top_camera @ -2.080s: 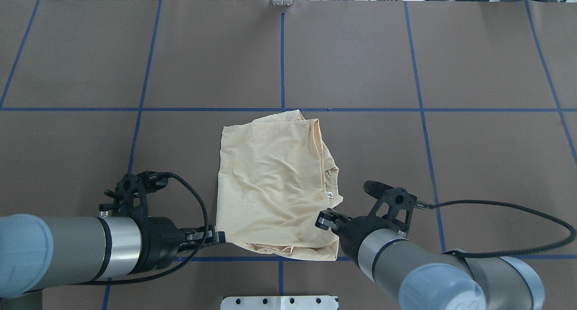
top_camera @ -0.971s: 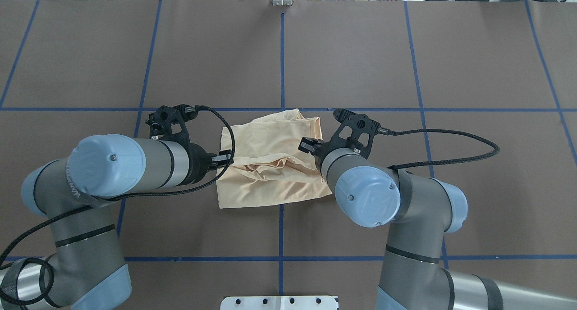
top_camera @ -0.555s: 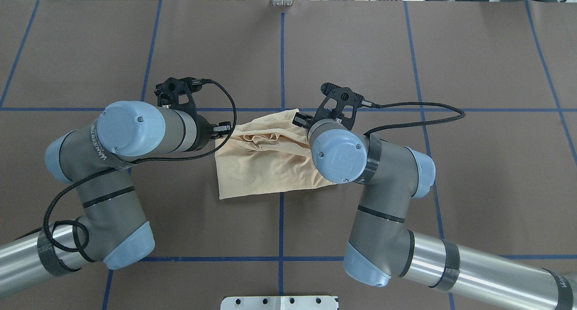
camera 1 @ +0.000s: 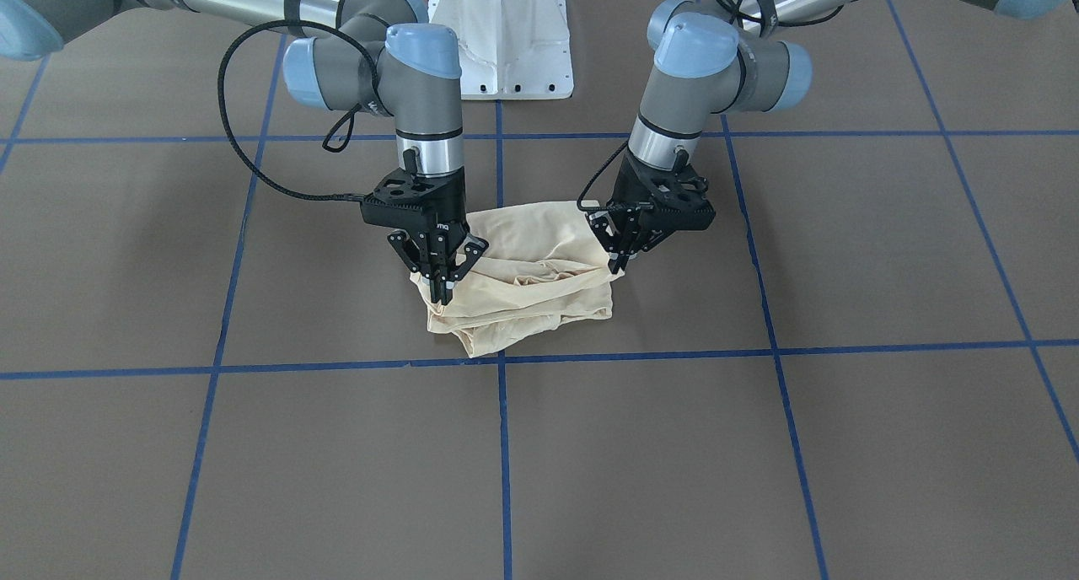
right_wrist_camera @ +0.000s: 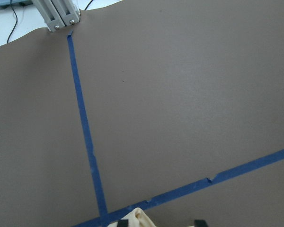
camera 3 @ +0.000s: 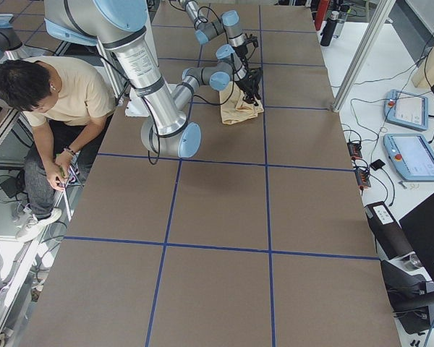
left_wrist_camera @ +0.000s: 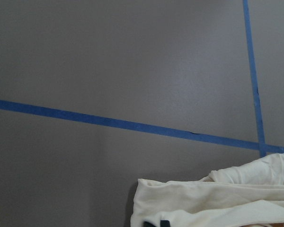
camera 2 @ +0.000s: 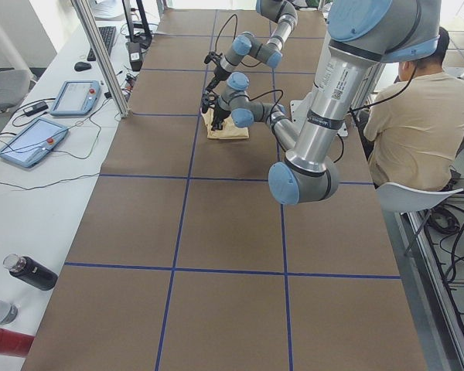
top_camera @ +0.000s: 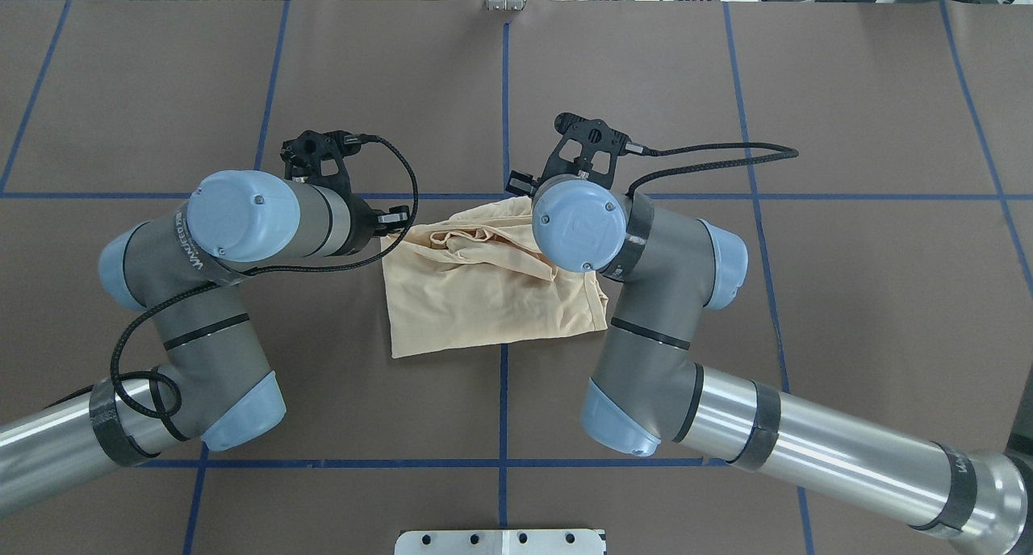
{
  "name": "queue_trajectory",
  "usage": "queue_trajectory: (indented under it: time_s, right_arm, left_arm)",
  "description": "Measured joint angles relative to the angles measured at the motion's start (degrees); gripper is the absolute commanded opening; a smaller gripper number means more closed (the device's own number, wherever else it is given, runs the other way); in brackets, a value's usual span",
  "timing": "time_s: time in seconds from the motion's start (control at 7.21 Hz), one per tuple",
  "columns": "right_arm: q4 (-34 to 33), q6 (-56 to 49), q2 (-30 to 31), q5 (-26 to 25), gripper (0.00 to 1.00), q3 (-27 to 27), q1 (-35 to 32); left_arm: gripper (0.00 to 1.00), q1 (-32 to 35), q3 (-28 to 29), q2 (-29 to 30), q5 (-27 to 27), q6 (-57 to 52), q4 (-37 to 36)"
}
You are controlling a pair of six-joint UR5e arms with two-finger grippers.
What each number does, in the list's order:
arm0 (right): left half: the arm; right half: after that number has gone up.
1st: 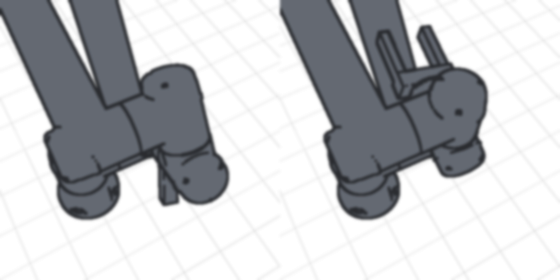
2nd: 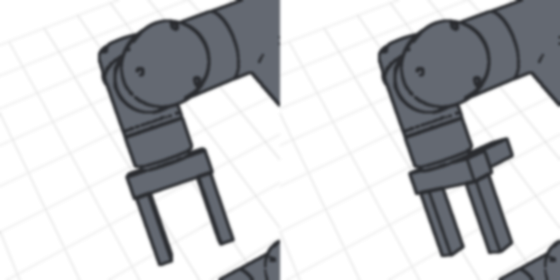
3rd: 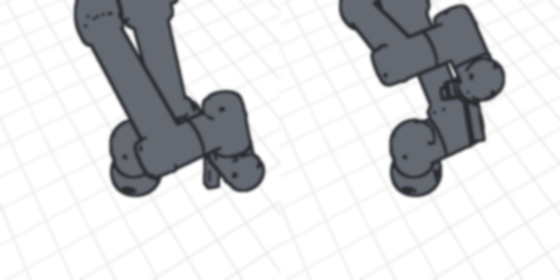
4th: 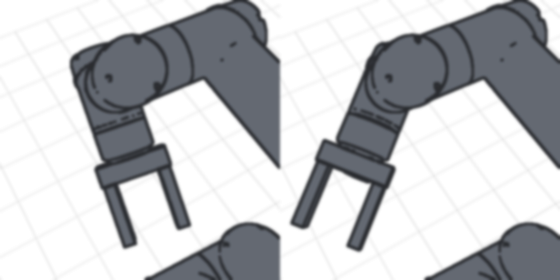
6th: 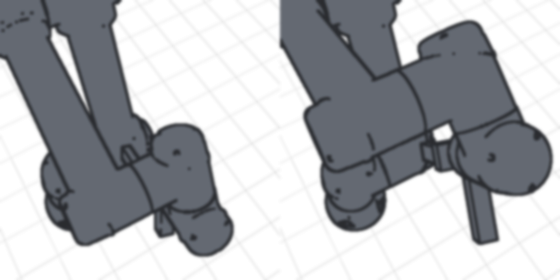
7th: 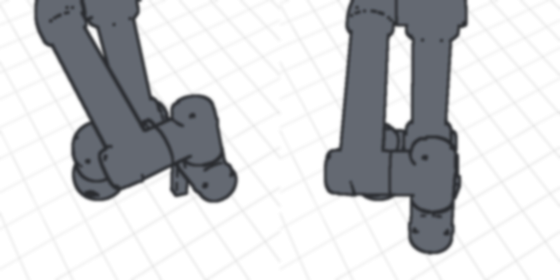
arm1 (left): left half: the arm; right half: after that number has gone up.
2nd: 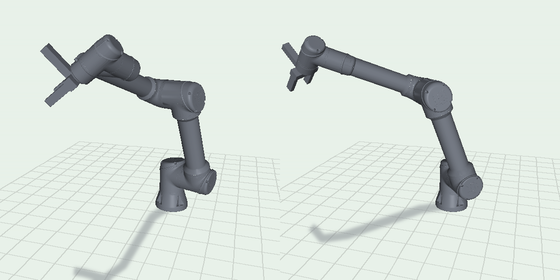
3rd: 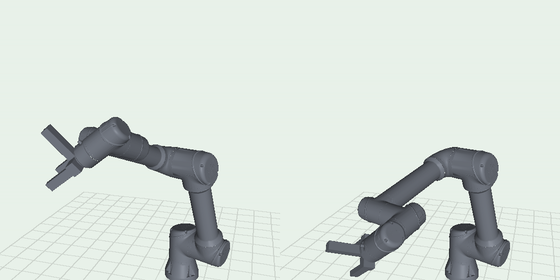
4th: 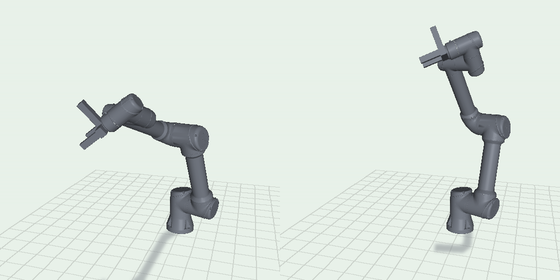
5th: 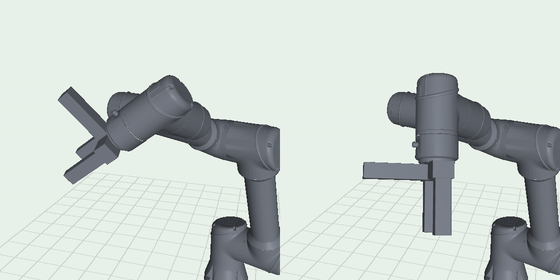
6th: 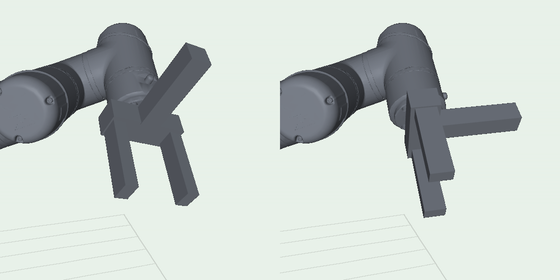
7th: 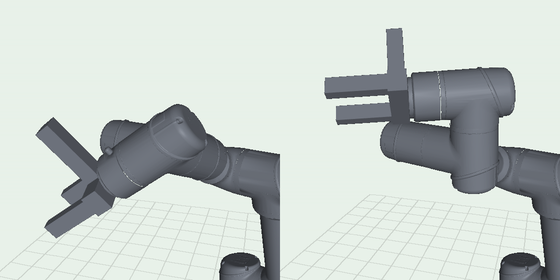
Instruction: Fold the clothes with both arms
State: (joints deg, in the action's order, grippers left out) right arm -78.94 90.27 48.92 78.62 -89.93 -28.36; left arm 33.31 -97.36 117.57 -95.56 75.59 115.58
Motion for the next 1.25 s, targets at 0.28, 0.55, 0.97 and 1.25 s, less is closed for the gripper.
queue_trajectory:
  time_s: [0.28, 0.55, 0.97, 1.25]
  right_arm:
    - [-0.24, -0.91, -1.11, 3.99, 0.87, -0.96, -0.6]
    - [-0.72, -1.44, -0.4, 0.97, 0.66, -1.28, 3.93]
    - [-2.16, -5.28, 1.49, -4.21, 0.19, -0.9, 8.28]
    - [-2.19, -6.18, 1.48, -4.85, 0.0, -0.86, 8.2]
  left_arm:
    - [1.0, 4.37, -1.01, -0.57, -5.76, -8.66, 0.29]
    - [1.0, 6.61, -1.23, -0.97, -8.33, -13.5, 0.39]
    - [1.0, 6.97, -1.25, -1.02, -8.67, -14.18, 0.43]
    - [1.0, 7.0, -1.28, -1.02, -8.68, -14.16, 0.43]
